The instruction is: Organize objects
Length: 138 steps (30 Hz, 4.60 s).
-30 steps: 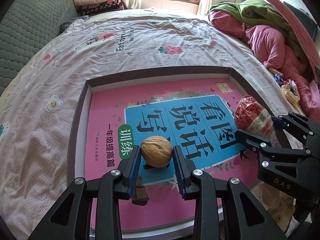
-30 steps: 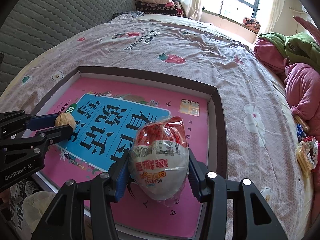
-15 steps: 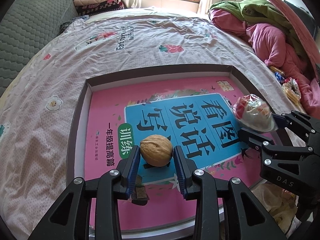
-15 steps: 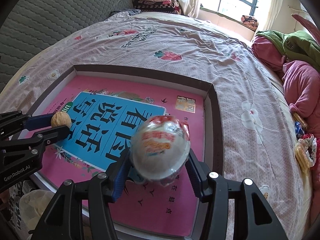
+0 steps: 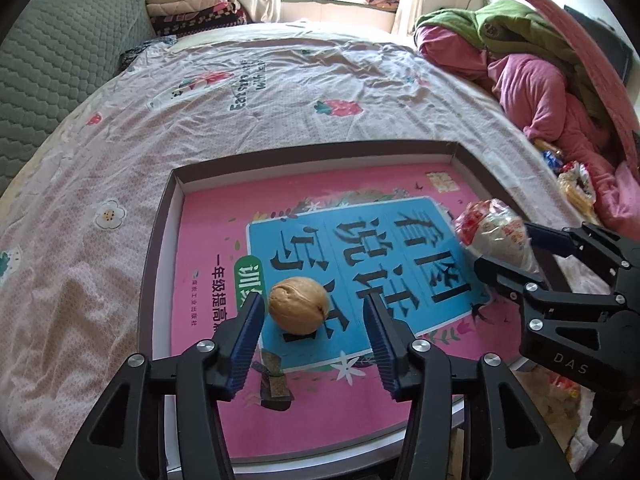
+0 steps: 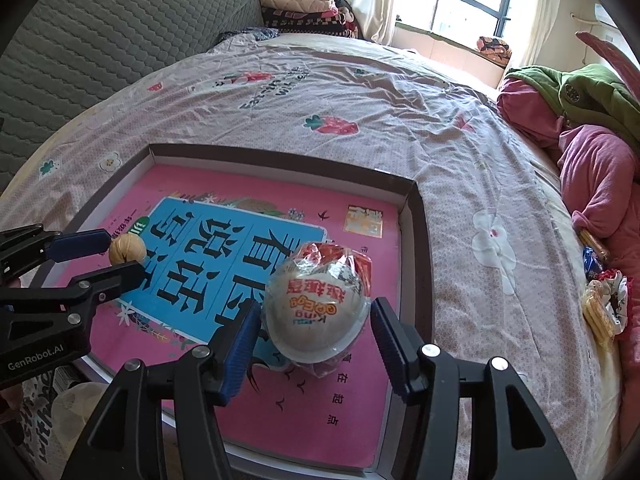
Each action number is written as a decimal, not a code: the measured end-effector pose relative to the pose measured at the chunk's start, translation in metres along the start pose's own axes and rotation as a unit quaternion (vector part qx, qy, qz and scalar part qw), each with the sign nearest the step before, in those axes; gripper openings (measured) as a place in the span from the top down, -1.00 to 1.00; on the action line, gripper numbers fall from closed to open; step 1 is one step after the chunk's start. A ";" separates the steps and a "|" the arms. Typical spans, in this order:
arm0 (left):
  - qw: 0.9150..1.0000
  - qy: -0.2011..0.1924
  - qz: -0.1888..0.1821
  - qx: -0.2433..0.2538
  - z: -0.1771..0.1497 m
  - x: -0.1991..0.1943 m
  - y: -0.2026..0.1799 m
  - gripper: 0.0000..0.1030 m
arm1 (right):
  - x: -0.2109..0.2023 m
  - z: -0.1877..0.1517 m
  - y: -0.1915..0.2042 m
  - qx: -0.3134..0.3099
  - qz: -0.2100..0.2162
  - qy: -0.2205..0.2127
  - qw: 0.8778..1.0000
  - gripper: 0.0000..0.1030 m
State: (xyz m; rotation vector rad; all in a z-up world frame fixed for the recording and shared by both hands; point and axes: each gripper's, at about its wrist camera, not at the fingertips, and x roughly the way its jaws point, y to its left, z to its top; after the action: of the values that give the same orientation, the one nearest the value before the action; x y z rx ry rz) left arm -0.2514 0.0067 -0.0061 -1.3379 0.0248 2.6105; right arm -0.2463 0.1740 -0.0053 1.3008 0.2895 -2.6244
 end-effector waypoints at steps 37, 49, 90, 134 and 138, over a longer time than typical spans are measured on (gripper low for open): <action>0.998 -0.062 0.027 -0.004 0.003 -0.054 0.020 -0.12 | -0.045 0.006 0.004 -0.014 -0.006 -0.066 0.998 -0.11; 0.995 -0.086 0.042 0.022 -0.013 -0.080 0.017 -0.14 | -0.075 0.002 0.001 -0.015 0.004 -0.108 0.994 -0.19; 0.995 -0.099 0.007 0.008 -0.085 -0.127 -0.015 -0.14 | -0.156 -0.045 -0.007 -0.045 0.024 -0.177 0.983 -0.19; 0.997 -0.080 0.011 0.013 -0.132 -0.130 -0.027 -0.40 | -0.163 -0.097 0.016 -0.036 0.059 -0.157 0.985 -0.37; 0.997 -0.074 0.006 0.012 -0.135 -0.129 -0.025 -0.40 | -0.159 -0.102 0.018 -0.037 0.064 -0.147 0.986 -0.37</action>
State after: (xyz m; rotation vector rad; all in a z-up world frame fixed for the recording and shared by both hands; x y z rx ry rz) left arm -0.0655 -0.0061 0.0200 -1.1365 0.0408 2.7035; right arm -0.0691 0.1972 0.0597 0.8623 0.2446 -2.6196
